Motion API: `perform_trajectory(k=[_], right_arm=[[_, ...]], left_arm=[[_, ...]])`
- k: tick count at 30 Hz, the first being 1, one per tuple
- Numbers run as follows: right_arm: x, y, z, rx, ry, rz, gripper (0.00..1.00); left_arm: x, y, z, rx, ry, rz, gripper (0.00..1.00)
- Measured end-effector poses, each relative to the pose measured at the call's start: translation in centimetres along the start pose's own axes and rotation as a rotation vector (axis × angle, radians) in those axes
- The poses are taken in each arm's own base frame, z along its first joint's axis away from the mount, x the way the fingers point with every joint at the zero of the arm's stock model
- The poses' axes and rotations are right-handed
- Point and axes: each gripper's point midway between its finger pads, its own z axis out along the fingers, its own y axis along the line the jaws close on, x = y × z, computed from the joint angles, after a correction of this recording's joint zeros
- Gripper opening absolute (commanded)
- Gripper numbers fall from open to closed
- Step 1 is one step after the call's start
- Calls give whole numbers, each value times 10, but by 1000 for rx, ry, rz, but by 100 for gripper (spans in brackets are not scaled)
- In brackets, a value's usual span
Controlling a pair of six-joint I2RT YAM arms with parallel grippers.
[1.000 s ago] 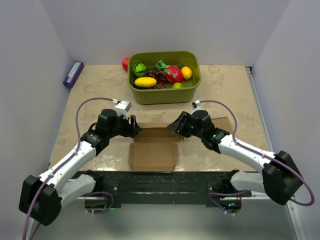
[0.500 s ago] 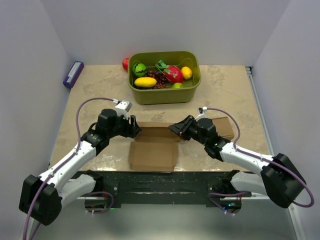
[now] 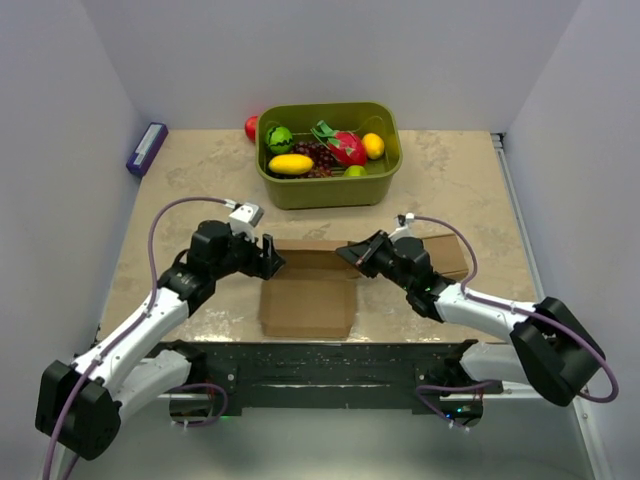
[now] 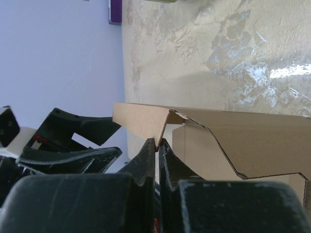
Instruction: Fold the paper box
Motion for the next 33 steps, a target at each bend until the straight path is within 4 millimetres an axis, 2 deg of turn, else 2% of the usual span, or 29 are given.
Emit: perform_trajectory(k=[4, 8, 10, 14, 17, 25, 31, 33], right_arm=[[0, 2, 2, -6, 4, -18, 0], [-1, 9, 3, -21, 11, -52, 0], [-1, 13, 5, -27, 17, -71, 0], [-1, 18, 12, -33, 41, -86, 0], [2, 17, 18, -29, 70, -87, 0], [12, 15, 21, -36, 139, -81, 0], [16, 15, 21, -49, 168, -79, 0], [17, 17, 20, -56, 177, -78, 0]], left_arm=[[-23, -8, -14, 23, -109, 65, 74], [-47, -21, -27, 50, -222, 205, 73], [-48, -31, -26, 61, -233, 298, 73], [-40, -68, -16, 135, -202, 508, 75], [-32, -79, -5, 136, -167, 622, 77], [-10, -61, 20, -41, -57, 847, 79], [-23, -37, 18, -208, -59, 907, 79], [-27, -33, 17, -240, -66, 916, 72]])
